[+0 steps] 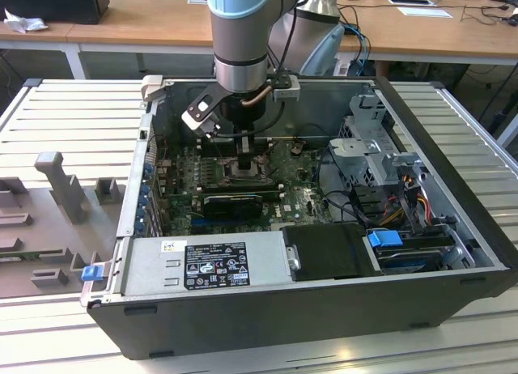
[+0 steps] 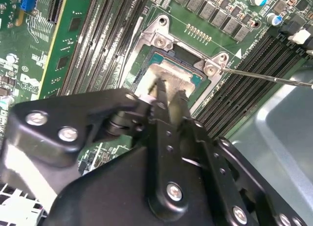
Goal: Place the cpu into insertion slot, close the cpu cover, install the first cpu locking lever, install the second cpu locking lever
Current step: 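Place the cpu into insertion slot, then close the cpu cover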
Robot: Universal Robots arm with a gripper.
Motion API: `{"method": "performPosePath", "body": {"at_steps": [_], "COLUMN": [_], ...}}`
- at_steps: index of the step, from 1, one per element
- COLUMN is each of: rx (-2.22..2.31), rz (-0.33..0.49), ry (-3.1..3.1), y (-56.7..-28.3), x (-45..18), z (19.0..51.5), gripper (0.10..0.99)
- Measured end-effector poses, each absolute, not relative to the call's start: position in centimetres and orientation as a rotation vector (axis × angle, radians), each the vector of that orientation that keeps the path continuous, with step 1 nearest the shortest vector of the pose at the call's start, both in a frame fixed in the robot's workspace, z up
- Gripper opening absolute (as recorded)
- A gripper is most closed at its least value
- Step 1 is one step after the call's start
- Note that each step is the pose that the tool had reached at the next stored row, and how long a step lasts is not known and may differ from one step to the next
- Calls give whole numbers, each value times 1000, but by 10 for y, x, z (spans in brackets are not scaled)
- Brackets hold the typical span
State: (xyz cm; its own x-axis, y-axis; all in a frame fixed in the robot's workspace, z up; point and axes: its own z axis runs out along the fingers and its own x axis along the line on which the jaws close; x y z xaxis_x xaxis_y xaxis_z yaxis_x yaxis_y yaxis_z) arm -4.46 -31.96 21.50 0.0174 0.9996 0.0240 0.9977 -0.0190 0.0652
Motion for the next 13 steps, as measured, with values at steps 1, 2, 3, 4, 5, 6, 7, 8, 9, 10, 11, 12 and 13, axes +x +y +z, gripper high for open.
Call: {"method": "performPosePath", "body": {"at_steps": [1,2,3,4,5,6,7,8,9,10,11,12,13], "rx": [2219,2219,2219,2219,2219,2219,2219,2219,2219,2219,2219,2219,2219], "rz": [98,98,97,98,97,97,97,98,98,98,97,97,98], "ry": [2179,2179,2179,2179,2179,2179,2179,2179,2179,2179,2179,2179,2179], "y": [-320,-320,-320,-320,-320,-320,-320,-320,-320,-320,-320,-320,-320], "x": [-45,-45,-45,-45,-45,-45,-45,-45,-45,-45,-45,-45,-45], "z": [215,215,216,216,216,216,216,216,217,217,217,217,218], "gripper": [157,157,106,106,106,106,106,106,106,106,106,106,106]}}
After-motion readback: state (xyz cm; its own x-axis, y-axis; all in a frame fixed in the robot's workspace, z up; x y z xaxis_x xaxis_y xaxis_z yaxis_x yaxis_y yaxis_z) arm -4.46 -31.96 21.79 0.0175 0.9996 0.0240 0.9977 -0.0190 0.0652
